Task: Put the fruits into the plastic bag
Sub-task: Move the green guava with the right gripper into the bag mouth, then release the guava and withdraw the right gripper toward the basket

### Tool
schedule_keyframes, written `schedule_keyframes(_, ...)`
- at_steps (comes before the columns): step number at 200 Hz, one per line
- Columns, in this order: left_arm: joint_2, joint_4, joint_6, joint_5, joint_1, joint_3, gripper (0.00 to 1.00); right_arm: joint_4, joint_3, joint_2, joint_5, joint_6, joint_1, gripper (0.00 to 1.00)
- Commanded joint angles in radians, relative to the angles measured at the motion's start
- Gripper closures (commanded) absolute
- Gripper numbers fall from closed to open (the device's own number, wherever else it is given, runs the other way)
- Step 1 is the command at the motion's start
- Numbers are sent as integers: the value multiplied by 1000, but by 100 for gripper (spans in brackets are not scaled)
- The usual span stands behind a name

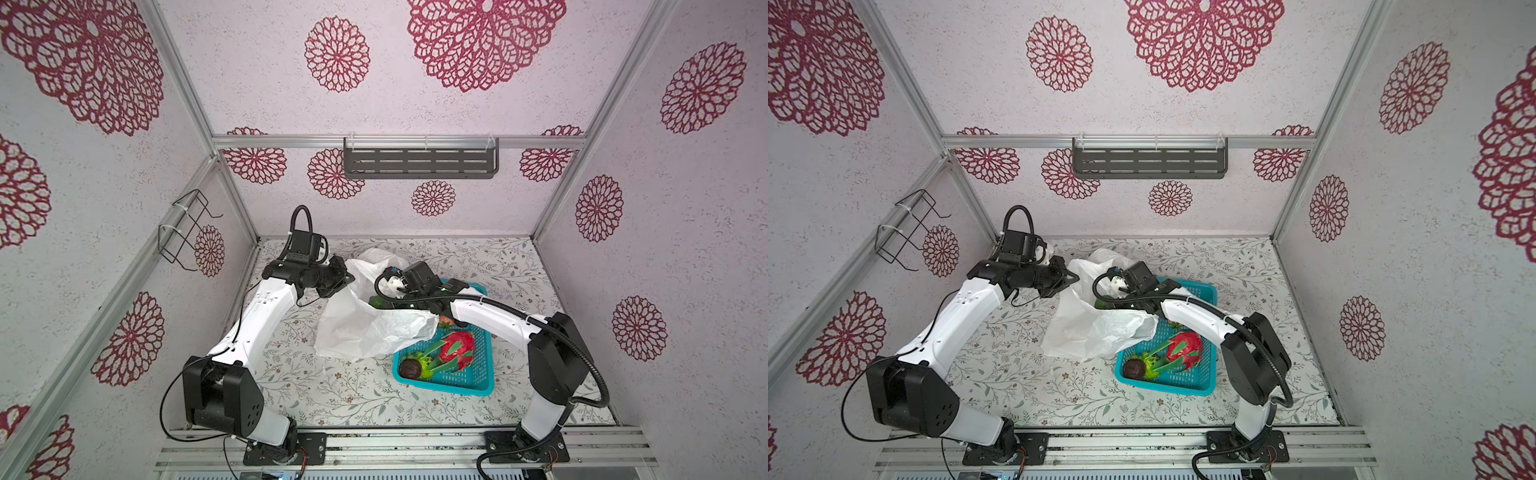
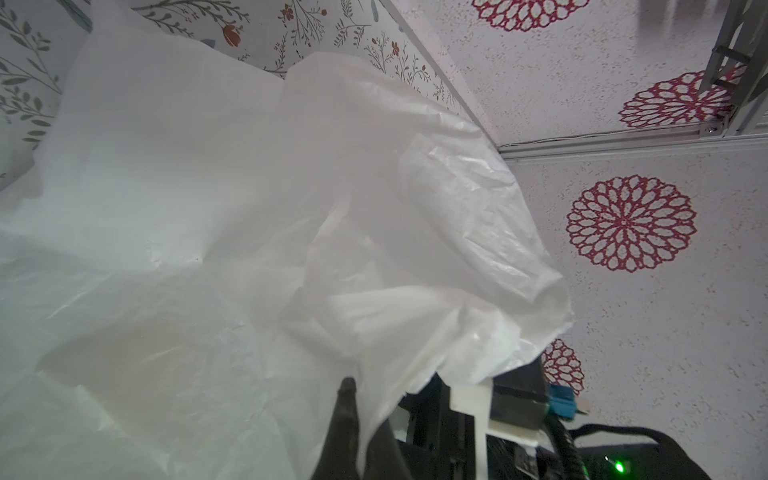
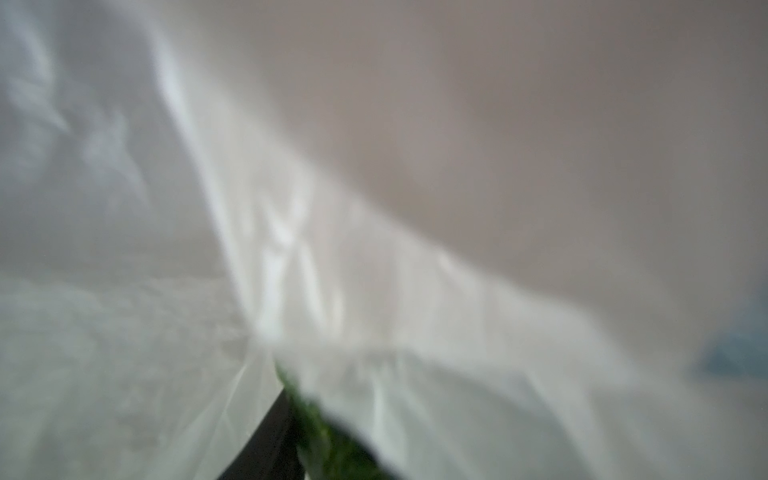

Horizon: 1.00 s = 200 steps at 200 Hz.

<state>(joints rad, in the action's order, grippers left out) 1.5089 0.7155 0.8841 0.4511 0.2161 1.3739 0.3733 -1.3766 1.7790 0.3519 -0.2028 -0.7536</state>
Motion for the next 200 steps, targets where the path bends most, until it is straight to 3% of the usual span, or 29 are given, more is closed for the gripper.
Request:
schedule_keyframes(1, -29, -16, 3, -14, 3, -16, 100, 26, 2, -18, -8, 25, -4, 49)
schedule_keyframes(24, -21, -16, 3, -13, 3, -16, 100, 13, 22, -53, -42, 26, -4, 26)
schedule_keyframes(50, -17, -20, 3, -16, 3, -15, 100, 12, 22, -99, -81, 35, -3, 17)
schedule_keyframes(124, -9, -20, 3, -20, 5, -25, 100, 7, 2, -245, -113, 31, 59, 16)
schedule_keyframes(160, -8, -19, 1, -23, 5, -29, 100, -104, 110, -340, -91, -50, 151, 15)
schedule_keyframes(200, -7, -19, 1, -23, 5, -29, 100, -215, 264, -422, -194, -169, 258, 14)
